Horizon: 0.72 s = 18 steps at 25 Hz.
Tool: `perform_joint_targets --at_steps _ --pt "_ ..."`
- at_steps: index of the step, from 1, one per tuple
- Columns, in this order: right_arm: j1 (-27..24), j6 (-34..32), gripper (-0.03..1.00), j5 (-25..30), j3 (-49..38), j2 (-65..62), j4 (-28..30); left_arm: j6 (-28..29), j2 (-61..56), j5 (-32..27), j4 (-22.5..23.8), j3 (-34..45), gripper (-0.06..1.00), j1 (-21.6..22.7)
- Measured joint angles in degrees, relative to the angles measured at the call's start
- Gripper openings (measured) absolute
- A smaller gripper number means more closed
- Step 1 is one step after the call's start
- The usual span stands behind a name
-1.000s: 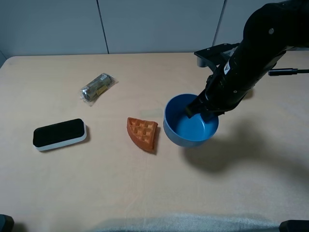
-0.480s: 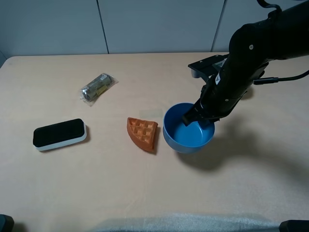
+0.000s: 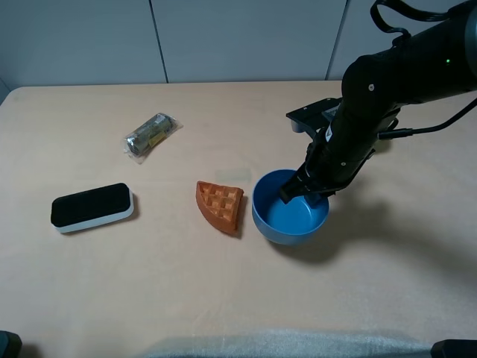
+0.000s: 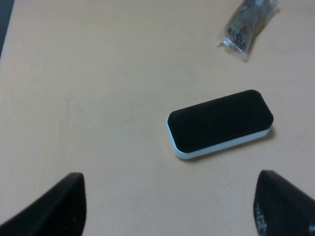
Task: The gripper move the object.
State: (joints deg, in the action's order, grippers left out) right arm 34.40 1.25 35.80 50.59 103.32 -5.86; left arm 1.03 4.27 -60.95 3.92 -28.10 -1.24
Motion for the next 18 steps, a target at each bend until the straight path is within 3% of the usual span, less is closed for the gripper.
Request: perform_joint_targets --at_steps 18 --pt "0.0 1.06 -0.03 -0.22 0.0 2.94 -0.08 0.0 0.0 0.0 0.0 0.0 0.77 0.0"
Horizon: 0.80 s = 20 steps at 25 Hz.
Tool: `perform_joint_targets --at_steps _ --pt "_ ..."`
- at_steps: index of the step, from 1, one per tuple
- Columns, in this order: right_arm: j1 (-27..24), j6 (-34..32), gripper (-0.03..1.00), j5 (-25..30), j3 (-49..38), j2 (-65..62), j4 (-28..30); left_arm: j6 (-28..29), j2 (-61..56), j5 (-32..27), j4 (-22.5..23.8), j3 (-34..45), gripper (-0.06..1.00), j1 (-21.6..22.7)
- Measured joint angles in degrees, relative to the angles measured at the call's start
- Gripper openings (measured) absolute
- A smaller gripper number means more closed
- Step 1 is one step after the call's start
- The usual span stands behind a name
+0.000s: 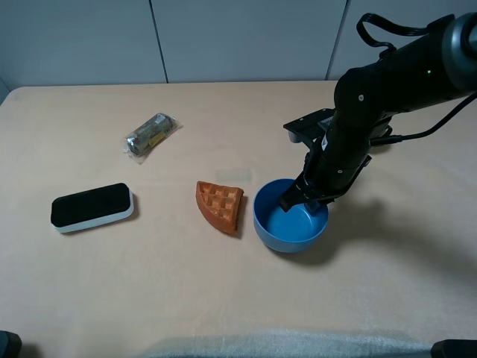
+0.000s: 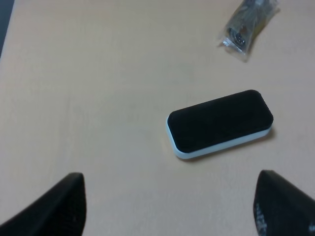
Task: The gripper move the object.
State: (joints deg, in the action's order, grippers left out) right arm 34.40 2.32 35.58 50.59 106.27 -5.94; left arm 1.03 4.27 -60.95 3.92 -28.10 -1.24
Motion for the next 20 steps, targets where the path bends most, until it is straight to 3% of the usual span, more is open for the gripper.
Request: perform_joint_targets --at_steps 6,9,15,20 --pt "0.0 0.0 -0.02 -0.06 0.0 0.0 -0.23 0.0 0.0 0.0 0.0 0.0 0.77 0.0" --pt "0.0 0.0 0.03 -0.11 0.0 0.0 -0.25 0.0 0.0 0.0 0.0 0.0 0.77 0.0" --pt "0.0 0.17 0.3 -0.11 0.0 0.0 -0.48 0.0 0.0 0.0 0.0 0.0 0.77 0.0" --pt "0.0 0.21 0.61 -0.17 0.0 0.0 -0.72 0.0 0.0 0.0 0.0 0.0 0.77 0.0"
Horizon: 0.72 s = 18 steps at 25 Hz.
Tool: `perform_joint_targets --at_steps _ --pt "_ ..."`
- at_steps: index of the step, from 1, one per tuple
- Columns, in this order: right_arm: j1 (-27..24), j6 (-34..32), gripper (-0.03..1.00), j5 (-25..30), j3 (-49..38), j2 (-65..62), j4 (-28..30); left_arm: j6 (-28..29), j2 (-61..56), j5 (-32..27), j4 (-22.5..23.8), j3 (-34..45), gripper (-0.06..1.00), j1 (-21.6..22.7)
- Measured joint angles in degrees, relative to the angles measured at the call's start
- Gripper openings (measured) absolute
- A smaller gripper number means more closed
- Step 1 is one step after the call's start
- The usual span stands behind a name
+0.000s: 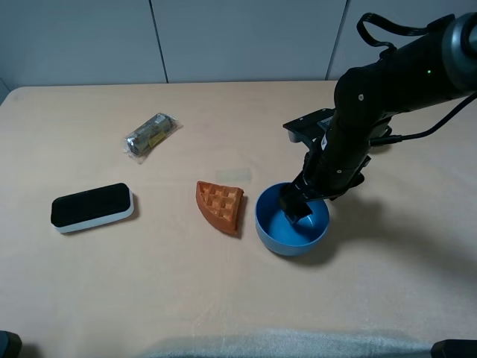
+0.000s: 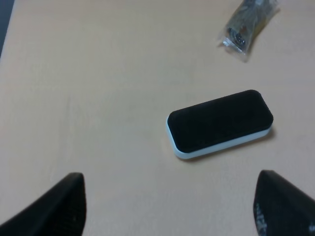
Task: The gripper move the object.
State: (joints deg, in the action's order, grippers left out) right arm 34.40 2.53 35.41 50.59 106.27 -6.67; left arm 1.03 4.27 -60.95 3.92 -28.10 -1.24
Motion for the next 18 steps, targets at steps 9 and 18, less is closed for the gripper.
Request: perform_joint_targets --at_steps 9,18 --pt "0.0 0.0 0.69 0.01 0.0 0.0 0.0 0.0 0.0 0.0 0.0 0.0 0.77 0.0" --pt "0.0 0.0 0.69 2.45 0.0 -10.72 0.0 0.0 0.0 0.0 0.0 0.0 0.77 0.0"
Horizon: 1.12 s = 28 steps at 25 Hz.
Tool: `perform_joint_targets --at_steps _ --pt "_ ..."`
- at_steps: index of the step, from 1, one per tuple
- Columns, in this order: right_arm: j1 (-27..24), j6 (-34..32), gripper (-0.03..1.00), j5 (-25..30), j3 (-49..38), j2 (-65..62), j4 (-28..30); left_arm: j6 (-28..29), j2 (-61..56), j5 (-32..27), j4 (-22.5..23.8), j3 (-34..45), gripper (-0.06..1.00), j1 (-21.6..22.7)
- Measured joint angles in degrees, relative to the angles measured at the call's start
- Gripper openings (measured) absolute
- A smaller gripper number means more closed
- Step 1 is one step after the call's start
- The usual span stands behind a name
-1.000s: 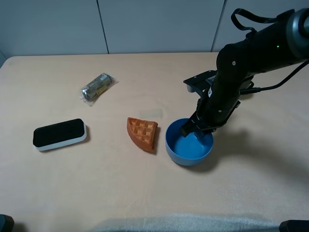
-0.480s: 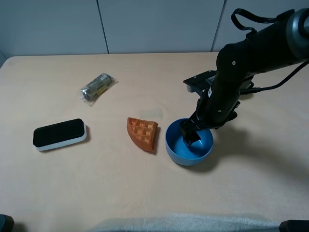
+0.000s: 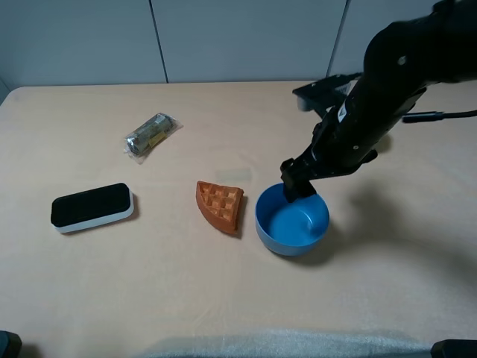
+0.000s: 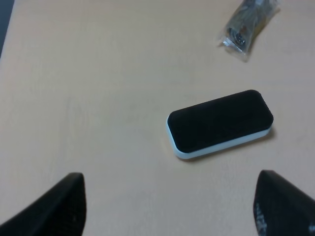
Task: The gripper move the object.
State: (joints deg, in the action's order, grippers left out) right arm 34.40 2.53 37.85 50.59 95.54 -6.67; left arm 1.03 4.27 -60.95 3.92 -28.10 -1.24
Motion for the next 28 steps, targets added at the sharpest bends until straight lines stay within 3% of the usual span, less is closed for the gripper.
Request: perform_joint_targets --at_steps 3,7,14,20,28 --pt "0.0 -0.06 0.69 0.74 0.0 -7.75 0.0 0.0 0.0 0.0 0.0 0.0 0.77 0.0" --pt "-3.54 -5.11 0.69 0.91 0.12 -22.87 2.59 0.0 0.0 0.0 0.0 0.0 0.77 0.0" --pt "-17.99 -11.47 0.69 -0.36 0.12 -42.53 15.52 0.0 0.0 0.0 0.0 0.0 0.77 0.0" --pt "-29.59 -11.78 0.69 0.08 0.17 -54.28 20.71 0.0 0.0 0.0 0.0 0.0 0.77 0.0" --pt "-31.31 -11.83 0.69 2.81 -0.06 -63.79 21.83 0.0 0.0 0.0 0.0 0.0 0.77 0.0"
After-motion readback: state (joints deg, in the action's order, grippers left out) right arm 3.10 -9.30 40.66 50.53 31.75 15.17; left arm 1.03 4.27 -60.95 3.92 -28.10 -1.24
